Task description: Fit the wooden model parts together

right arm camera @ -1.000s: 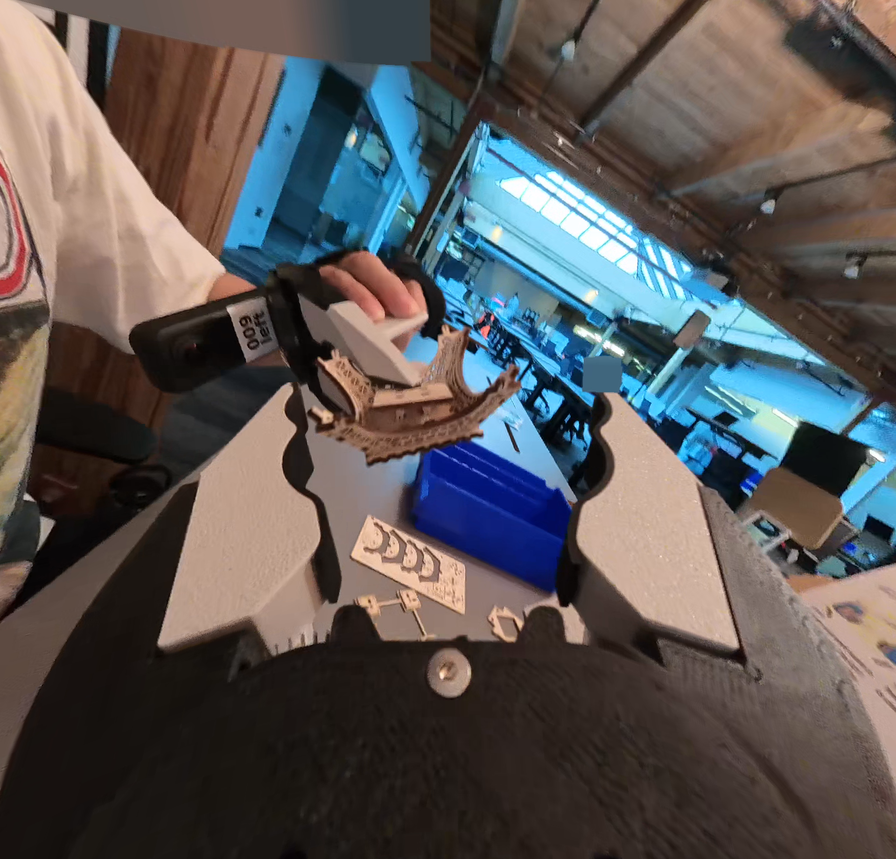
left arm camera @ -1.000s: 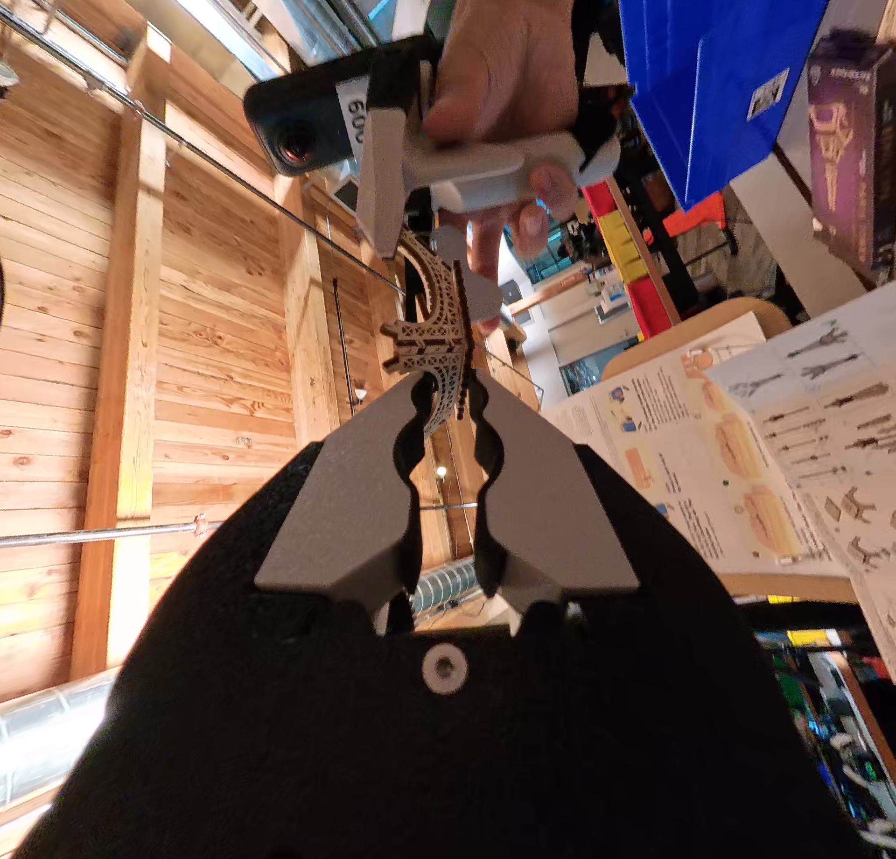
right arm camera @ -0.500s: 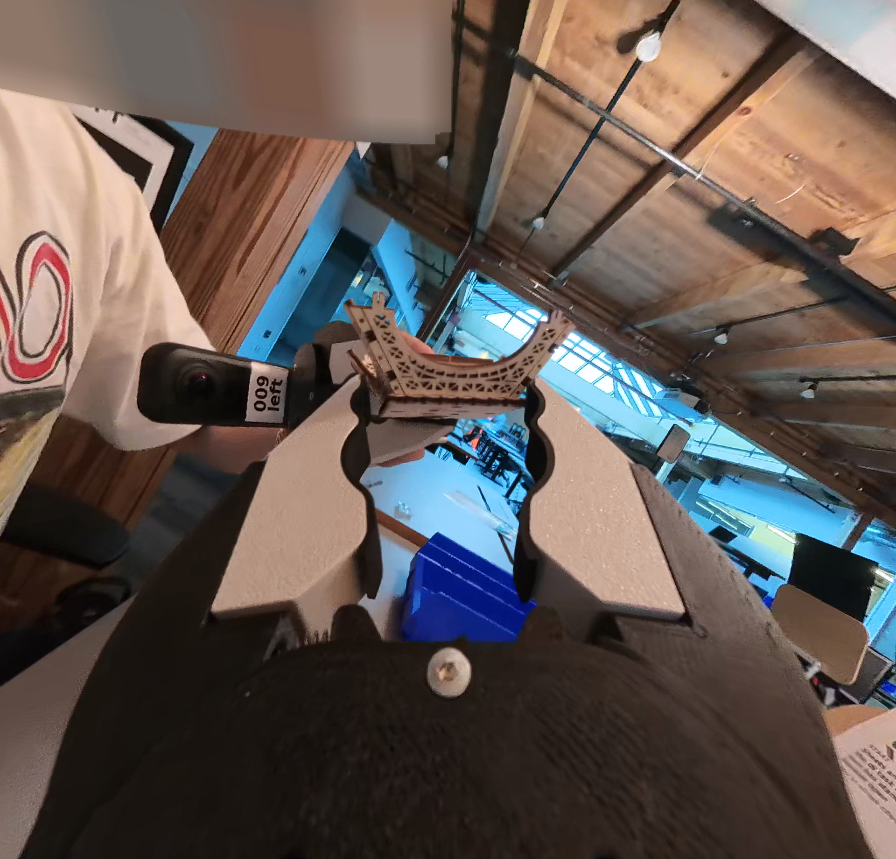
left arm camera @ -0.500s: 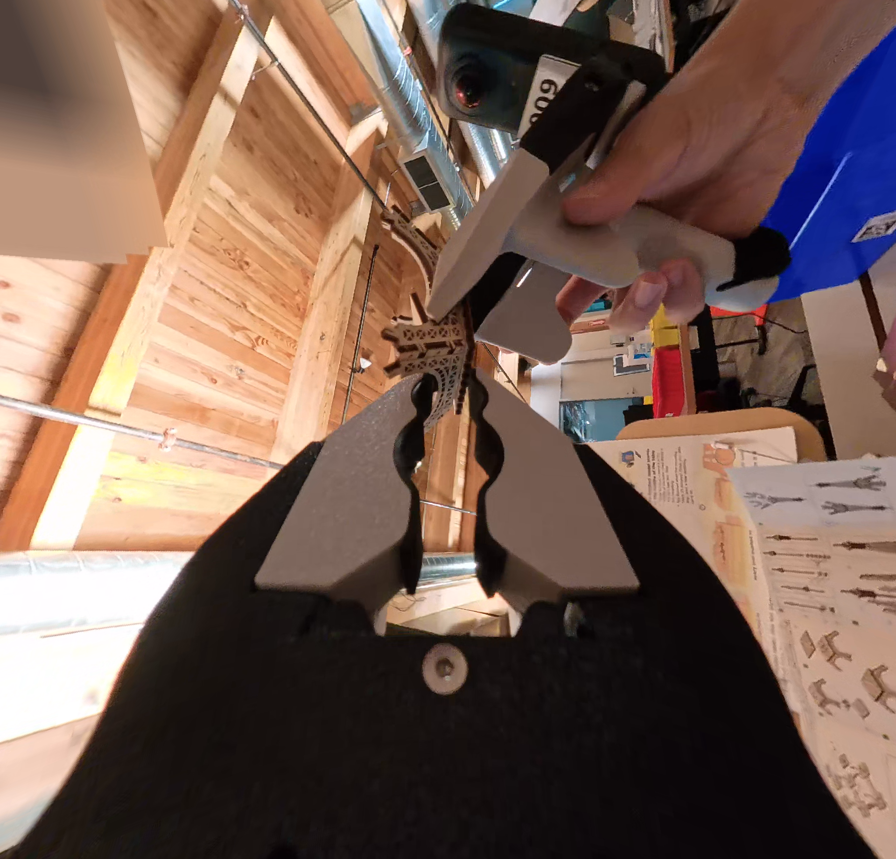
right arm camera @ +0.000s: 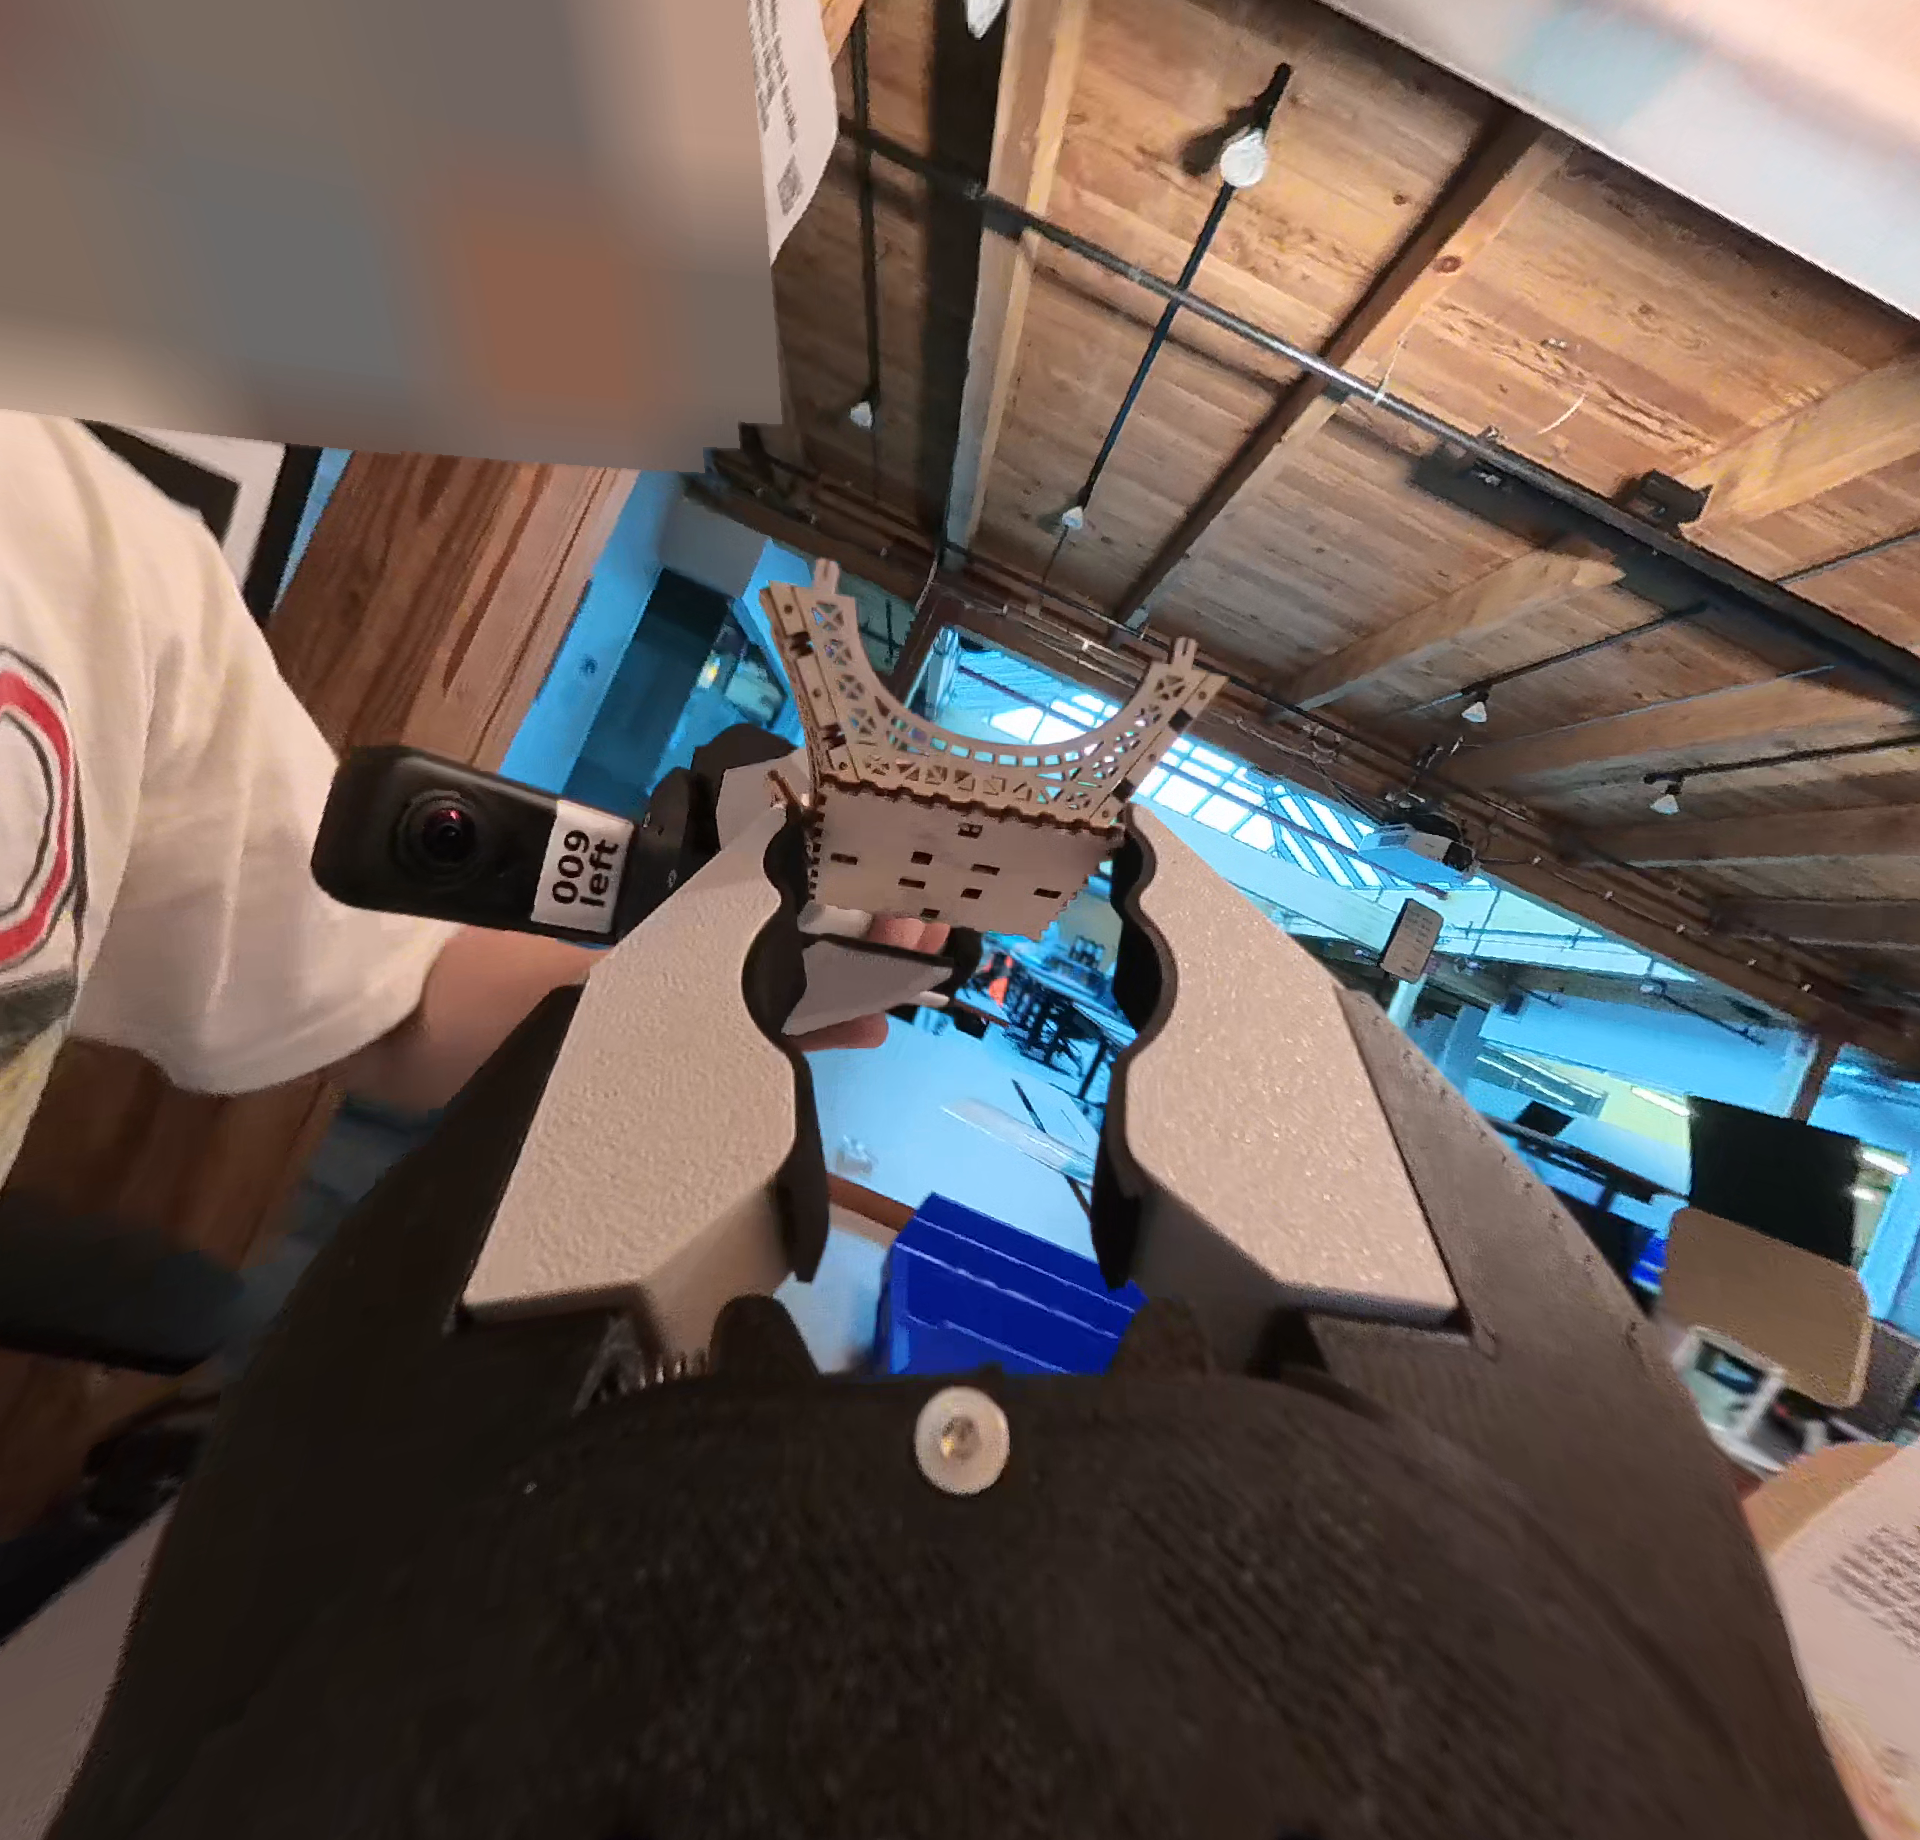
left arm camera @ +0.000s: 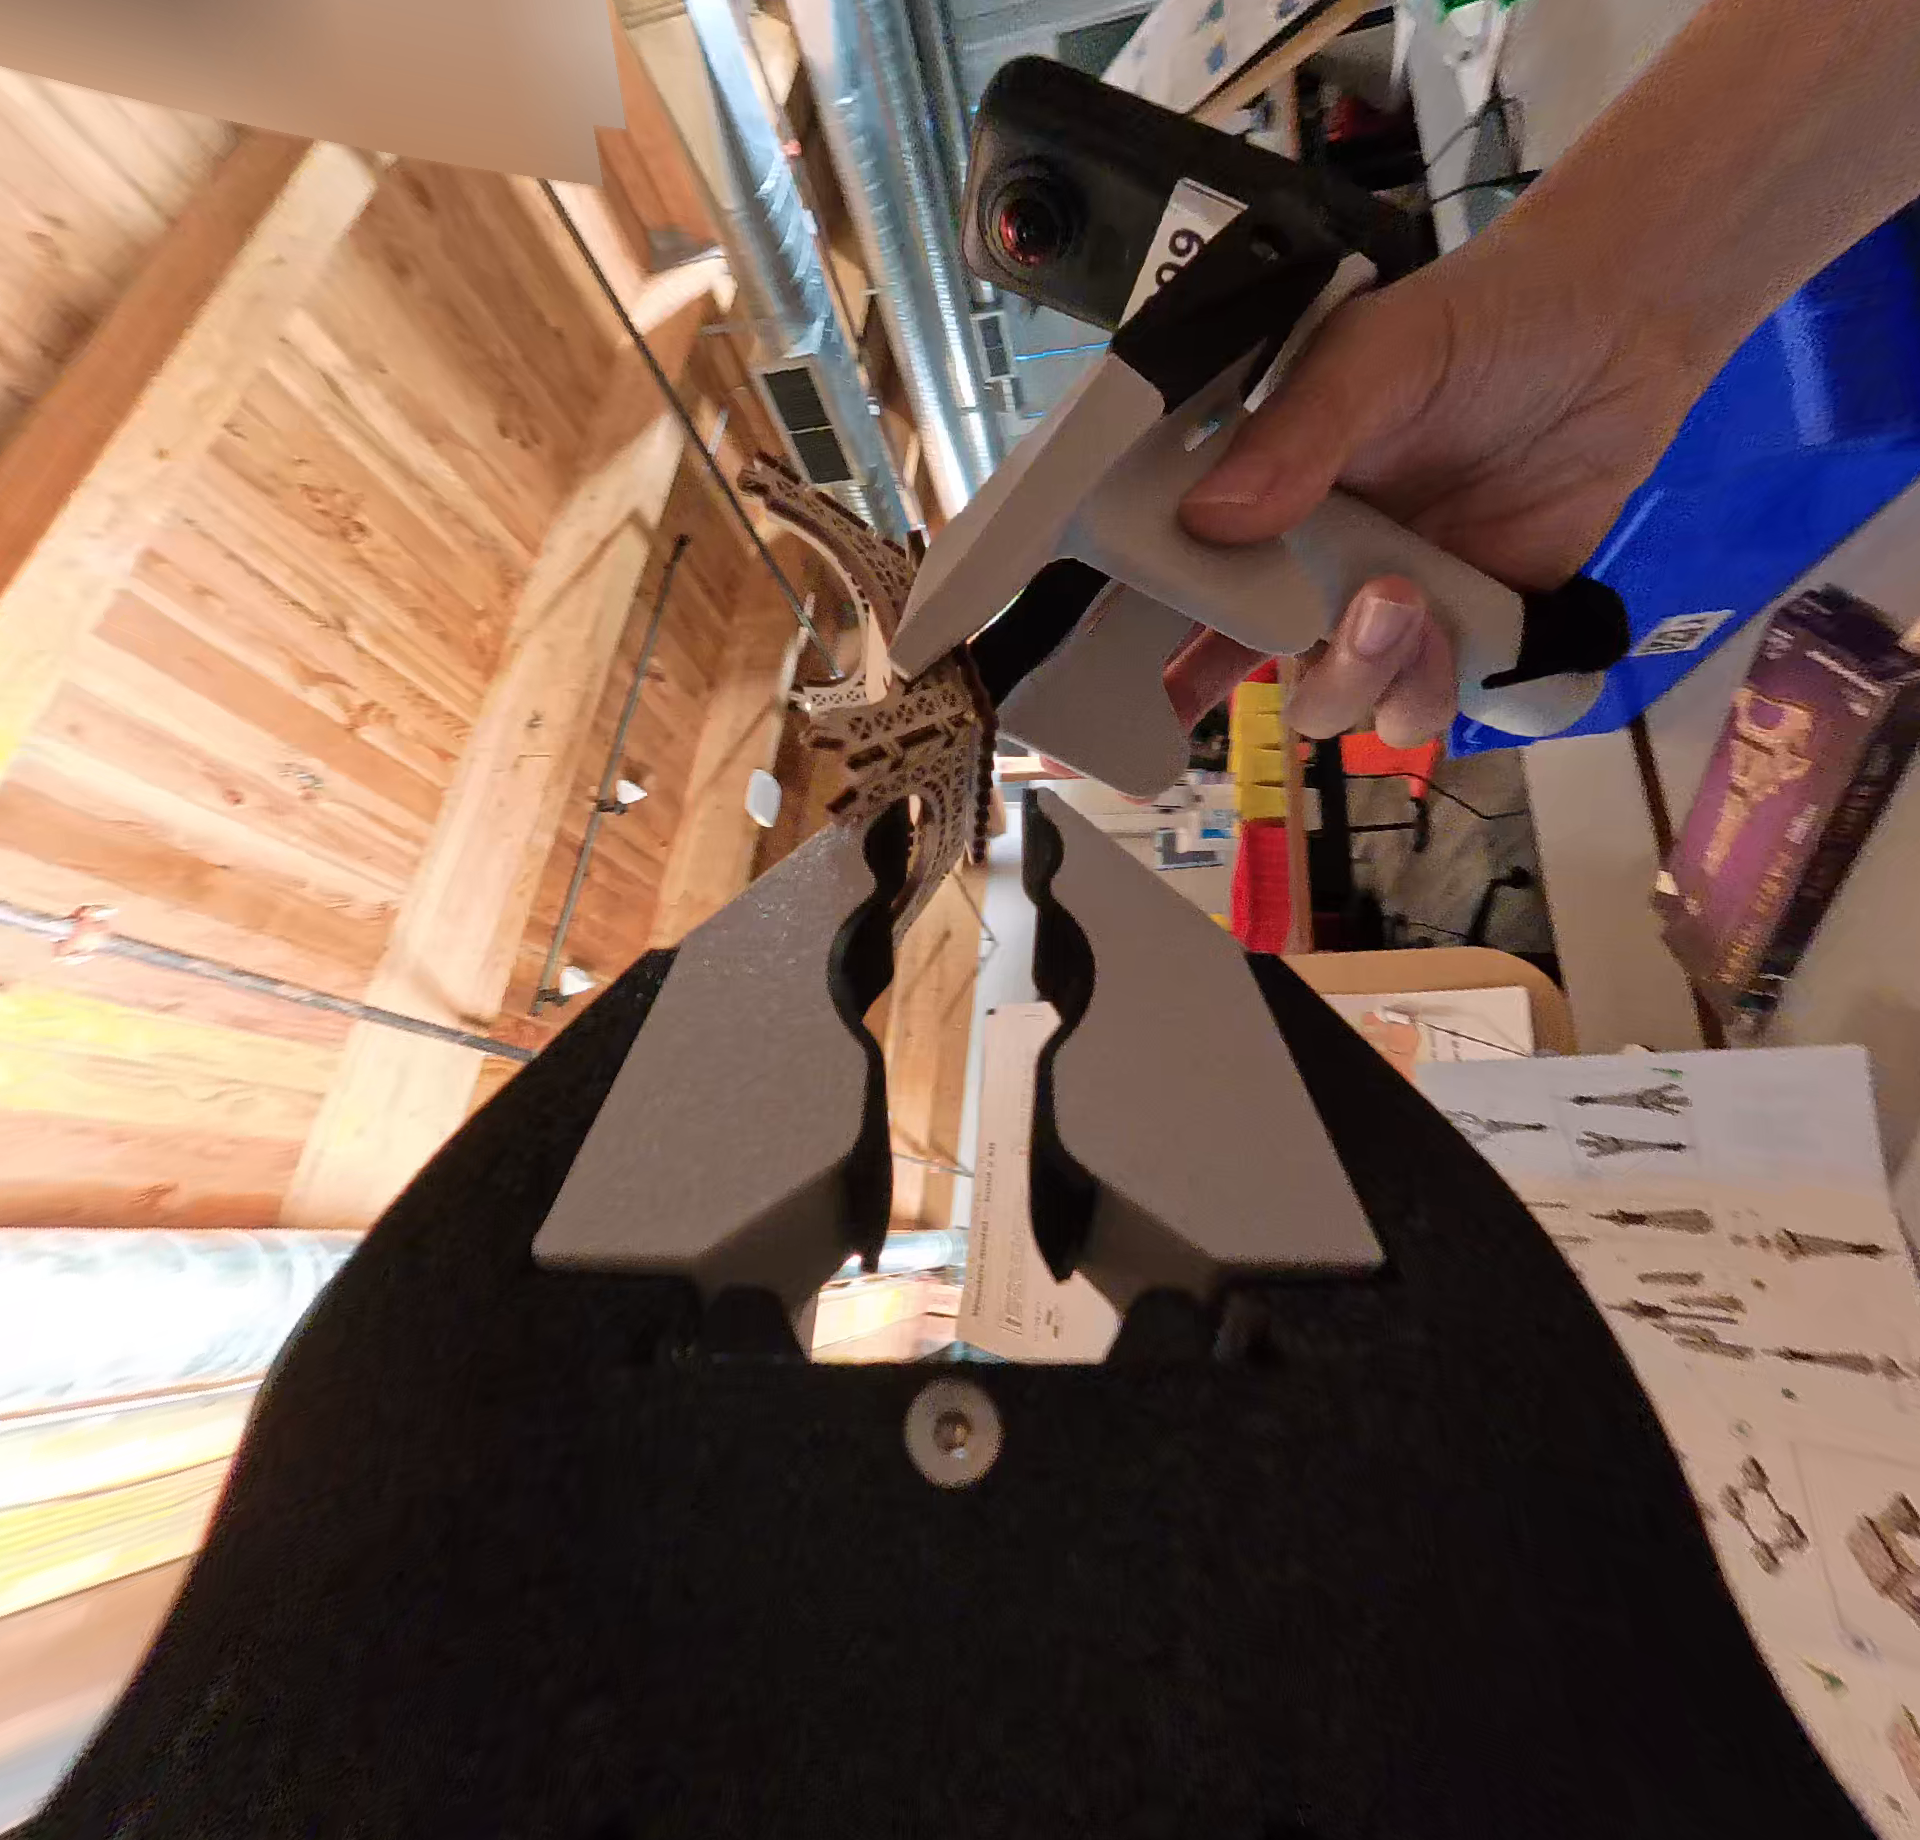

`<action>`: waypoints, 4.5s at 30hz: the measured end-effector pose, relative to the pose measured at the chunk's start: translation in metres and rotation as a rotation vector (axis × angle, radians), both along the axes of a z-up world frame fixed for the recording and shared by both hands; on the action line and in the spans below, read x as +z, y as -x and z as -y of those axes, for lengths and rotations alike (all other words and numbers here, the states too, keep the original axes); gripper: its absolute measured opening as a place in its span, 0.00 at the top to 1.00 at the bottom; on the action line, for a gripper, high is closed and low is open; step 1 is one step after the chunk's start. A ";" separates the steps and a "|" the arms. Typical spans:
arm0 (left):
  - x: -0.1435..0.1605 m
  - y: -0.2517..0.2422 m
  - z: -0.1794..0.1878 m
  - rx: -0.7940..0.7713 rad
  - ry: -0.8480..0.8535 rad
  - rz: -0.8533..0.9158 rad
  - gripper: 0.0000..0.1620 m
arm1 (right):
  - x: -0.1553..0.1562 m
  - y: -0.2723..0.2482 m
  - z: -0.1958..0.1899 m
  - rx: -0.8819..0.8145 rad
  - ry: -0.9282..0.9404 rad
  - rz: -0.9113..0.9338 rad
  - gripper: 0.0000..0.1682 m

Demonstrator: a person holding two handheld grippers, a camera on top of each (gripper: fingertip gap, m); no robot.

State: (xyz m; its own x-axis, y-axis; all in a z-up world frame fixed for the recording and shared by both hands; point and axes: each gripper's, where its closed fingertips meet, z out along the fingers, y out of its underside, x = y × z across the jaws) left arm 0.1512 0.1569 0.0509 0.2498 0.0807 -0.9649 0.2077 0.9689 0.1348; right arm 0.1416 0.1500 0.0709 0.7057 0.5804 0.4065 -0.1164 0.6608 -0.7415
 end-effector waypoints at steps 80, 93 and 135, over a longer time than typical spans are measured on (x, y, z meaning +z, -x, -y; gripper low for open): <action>-0.018 0.028 0.008 0.119 0.287 -1.037 0.79 | -0.025 0.030 0.000 -0.166 -0.136 0.293 0.67; -0.012 0.025 0.010 0.106 0.346 -1.000 0.81 | -0.026 0.028 -0.002 -0.215 -0.160 0.308 0.67; -0.036 0.021 -0.012 -0.390 1.042 -1.013 0.82 | -0.054 0.028 -0.033 -0.233 0.361 0.371 0.67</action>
State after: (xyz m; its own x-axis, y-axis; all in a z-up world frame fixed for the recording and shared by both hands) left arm 0.1303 0.1692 0.0147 -0.6955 -0.6439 -0.3190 0.0483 0.4010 -0.9148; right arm 0.1140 0.1828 0.0166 0.6796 0.5745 0.4562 0.3137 0.3345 -0.8886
